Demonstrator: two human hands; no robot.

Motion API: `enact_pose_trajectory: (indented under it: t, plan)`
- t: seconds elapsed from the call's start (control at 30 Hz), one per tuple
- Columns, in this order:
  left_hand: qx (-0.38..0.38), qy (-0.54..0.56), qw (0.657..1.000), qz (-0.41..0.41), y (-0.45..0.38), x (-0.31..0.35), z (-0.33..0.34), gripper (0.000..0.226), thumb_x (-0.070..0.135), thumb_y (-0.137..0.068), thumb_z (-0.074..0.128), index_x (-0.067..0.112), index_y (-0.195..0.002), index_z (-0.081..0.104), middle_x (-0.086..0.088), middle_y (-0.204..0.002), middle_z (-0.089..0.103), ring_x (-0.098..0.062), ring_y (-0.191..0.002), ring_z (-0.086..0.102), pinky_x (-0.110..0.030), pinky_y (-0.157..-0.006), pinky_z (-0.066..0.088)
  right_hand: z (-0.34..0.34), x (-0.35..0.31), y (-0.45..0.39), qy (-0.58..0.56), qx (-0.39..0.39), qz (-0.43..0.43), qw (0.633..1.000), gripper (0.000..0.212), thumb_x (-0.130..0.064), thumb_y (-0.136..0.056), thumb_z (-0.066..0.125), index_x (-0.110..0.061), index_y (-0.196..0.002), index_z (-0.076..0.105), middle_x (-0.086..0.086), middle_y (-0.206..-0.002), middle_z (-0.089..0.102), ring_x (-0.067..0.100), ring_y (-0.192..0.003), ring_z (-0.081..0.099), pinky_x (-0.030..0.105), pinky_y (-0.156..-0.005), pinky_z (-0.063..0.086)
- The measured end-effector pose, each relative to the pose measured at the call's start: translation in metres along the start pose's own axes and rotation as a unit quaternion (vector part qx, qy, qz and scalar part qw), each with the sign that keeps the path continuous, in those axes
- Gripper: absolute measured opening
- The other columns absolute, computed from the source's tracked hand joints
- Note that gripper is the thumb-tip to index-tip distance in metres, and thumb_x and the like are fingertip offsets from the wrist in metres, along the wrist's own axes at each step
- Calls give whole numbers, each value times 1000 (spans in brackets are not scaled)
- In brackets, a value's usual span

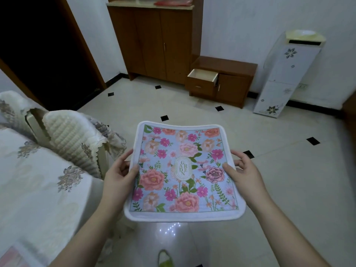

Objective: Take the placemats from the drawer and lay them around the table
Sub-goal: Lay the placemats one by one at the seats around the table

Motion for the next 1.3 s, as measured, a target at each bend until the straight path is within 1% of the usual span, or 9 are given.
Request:
enact_pose_trajectory:
  t: [0.1,0.23,0.33,0.43,0.63,0.8,0.87,1.03,1.3]
  plan:
    - [11,-5,1000,-4,-31,-4,-6,42,17,-94,65,32,-133,58,-5,-102,75,-24,-87,75,-45,-72,62,15,-4,-29,1,-2,-2,1000,42,-16,-91,68,-29,-128,54,1,-97,68,17,-80,73,46,-71,60]
    - [15,-12,1000,-11,-76,-9,-17,45,17,-94,64,33,-135,56,-4,-103,75,-23,-83,76,-45,-67,63,42,-16,-64,9,-13,-14,1000,42,-17,-92,68,-29,-129,53,2,-98,67,15,-80,73,43,-72,61]
    - [18,-20,1000,-4,-115,-4,-24,44,18,-95,63,34,-135,56,-4,-101,75,-21,-75,76,-38,-56,62,64,-29,-94,6,-13,-19,1000,41,-17,-92,67,-30,-128,52,4,-100,66,13,-81,72,42,-72,61]
    - [12,1,1000,12,-149,8,-28,44,13,-96,61,31,-135,54,-4,-97,73,-22,-74,75,-31,-52,61,83,-43,-120,9,-8,-28,1000,41,-17,-92,67,-30,-128,52,3,-100,66,12,-81,72,41,-71,61]
    - [-12,-2,1000,6,-210,14,-26,43,13,-97,60,31,-135,55,-6,-102,74,-24,-80,76,-35,-59,62,101,-62,-166,9,6,-34,999,41,-19,-92,67,-29,-129,53,4,-101,67,14,-83,73,40,-70,61]
    - [-12,-2,1000,3,-244,22,-11,46,9,-96,60,27,-139,54,-4,-98,75,-22,-82,75,-36,-62,63,103,-68,-205,9,8,-34,999,40,-16,-93,66,-30,-128,52,2,-100,67,11,-81,73,29,-62,59]
    - [-5,-4,1000,-3,-259,22,-2,46,8,-97,60,27,-138,55,-3,-98,75,-24,-84,75,-38,-65,63,103,-67,-223,8,3,-32,999,40,-16,-93,66,-29,-129,53,3,-100,67,15,-83,73,31,-63,60]
    - [17,-23,999,-16,-296,24,23,44,11,-97,59,31,-137,55,0,-99,75,-22,-81,76,-40,-64,63,100,-63,-281,4,-17,-31,999,41,-16,-93,66,-30,-129,53,4,-100,68,18,-85,73,46,-72,61]
    - [76,-23,996,-30,-355,41,69,43,11,-98,57,33,-135,56,1,-98,75,-21,-80,76,-33,-57,62,94,-80,-389,4,-79,-37,996,42,-18,-93,66,-31,-130,52,3,-98,68,17,-85,73,50,-72,60]
Point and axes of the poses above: each hand's wrist, its own y-axis away from the middle knuckle, its own z-axis out of the palm, x = y × z, the point moved 2 cm from there along -y, towards the middle knuckle
